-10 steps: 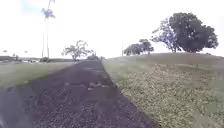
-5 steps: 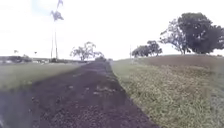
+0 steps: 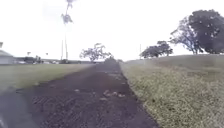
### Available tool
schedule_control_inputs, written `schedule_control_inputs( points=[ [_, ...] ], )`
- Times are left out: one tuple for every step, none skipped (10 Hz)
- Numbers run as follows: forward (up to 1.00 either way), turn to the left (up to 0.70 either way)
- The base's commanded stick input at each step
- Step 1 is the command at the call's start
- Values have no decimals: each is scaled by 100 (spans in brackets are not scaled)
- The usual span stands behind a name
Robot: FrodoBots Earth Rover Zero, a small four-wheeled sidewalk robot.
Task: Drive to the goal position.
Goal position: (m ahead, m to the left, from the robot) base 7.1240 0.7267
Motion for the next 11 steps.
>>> schedule_control_inputs(
  points=[
    [50, 0],
    [50, 0],
    [50, 0],
    [50, 0],
    [50, 0],
    [50, 0],
    [50, 0],
    [50, 0],
    [50, 0],
    [50, 0],
    [50, 0]
  ],
)
